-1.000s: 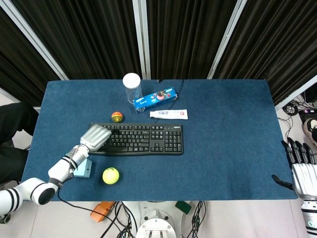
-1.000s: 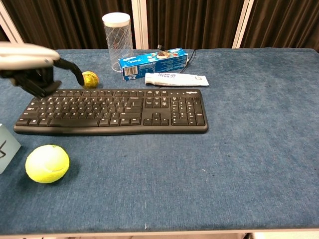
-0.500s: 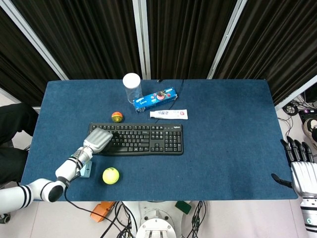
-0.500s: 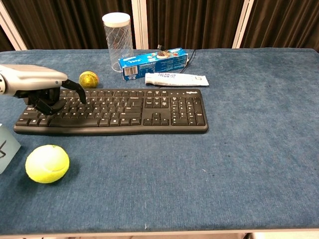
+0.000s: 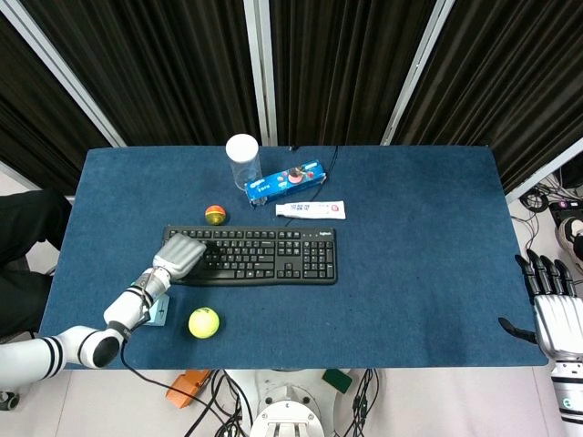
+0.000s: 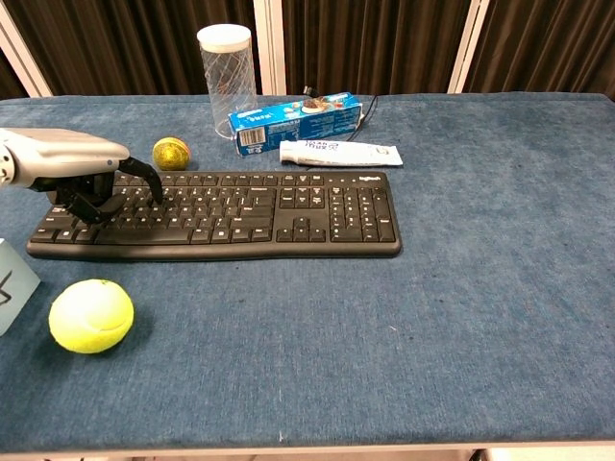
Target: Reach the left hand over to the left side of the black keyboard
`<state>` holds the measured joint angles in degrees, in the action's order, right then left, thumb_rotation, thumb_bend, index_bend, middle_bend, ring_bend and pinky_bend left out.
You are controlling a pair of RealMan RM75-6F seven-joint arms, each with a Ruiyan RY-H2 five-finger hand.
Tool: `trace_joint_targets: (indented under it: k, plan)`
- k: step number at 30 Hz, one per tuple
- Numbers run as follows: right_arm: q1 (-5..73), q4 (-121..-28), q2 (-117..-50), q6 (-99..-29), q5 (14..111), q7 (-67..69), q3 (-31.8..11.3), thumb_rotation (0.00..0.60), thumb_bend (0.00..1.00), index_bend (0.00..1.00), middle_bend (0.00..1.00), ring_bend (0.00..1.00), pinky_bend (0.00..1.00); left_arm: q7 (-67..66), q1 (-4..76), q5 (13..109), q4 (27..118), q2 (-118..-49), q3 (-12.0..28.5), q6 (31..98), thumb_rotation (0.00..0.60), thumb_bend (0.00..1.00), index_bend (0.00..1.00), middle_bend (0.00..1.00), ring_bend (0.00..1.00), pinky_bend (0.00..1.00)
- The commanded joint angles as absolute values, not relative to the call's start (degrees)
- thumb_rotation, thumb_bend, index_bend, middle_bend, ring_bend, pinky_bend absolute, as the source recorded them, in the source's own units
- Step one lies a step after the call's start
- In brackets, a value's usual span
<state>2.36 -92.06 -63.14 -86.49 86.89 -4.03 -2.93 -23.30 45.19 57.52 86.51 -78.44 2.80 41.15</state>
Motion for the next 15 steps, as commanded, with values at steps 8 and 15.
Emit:
trace_joint_targets:
  k: [8,15]
  plan:
    - [2.3,-92.28,-63.0,-86.76,86.93,-4.13,-3.04,0.6,0.16,0.0,0.01,0.0,0.0,-22.03,44.29,58.79,90.63,-75.33,3.86,46.76,0.6,0.7,0.27,0.99,0.95,0.88]
    - [2.03,-91.8,-62.88,-87.13,86.87,-3.14,-3.07,0.6,0.16,0.0,0.01,0.0,0.0,-16.91,36.32,66.33,95.44,-69.73,5.69,63.92,0.6,0.54,0.26,0.75,0.72,0.72]
